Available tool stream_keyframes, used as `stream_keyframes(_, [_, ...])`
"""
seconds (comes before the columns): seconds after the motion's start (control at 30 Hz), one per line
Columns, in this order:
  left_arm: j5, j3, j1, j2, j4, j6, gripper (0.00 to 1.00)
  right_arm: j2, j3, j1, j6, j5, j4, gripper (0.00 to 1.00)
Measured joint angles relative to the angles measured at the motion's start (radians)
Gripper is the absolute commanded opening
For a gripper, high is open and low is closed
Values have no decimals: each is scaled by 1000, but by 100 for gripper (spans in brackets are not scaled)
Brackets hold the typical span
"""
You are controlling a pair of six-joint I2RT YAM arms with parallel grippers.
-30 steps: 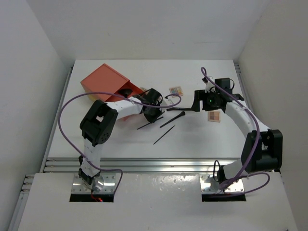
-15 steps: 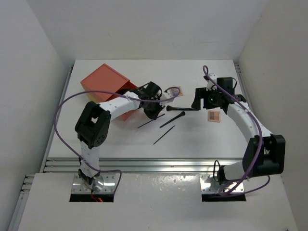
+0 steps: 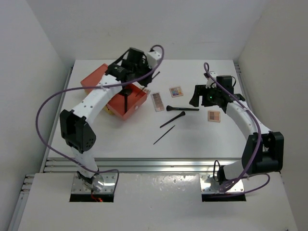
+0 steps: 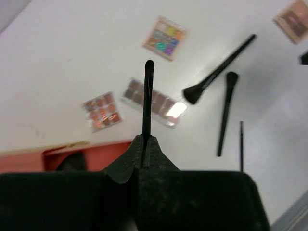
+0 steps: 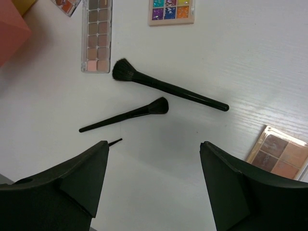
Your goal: Organize the makeup
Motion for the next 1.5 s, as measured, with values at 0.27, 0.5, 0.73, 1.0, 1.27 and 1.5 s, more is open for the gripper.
stream_keyframes(0.27, [-23, -309, 217, -146, 101, 29, 0, 4, 0, 10, 24, 27, 18, 76])
stream_keyframes(0.5, [56, -520, 291, -155, 219, 67, 0, -7, 0, 96, 29, 144, 18, 76])
stream_keyframes(0.73, [110, -572, 306, -155, 276, 76, 33, -40, 0, 141, 20, 202, -10, 81])
stream_keyframes(1.0, [102, -496, 314, -154, 279, 96, 55, -43, 86, 144, -36, 220, -80, 84])
stream_keyframes(1.27, [84, -284, 126, -178, 314, 168, 52, -28, 140, 90, -5, 192, -125, 85])
stream_keyframes(1.5, [188, -194, -123, 5, 290, 145, 53, -136, 6, 8, 121, 223, -188, 86])
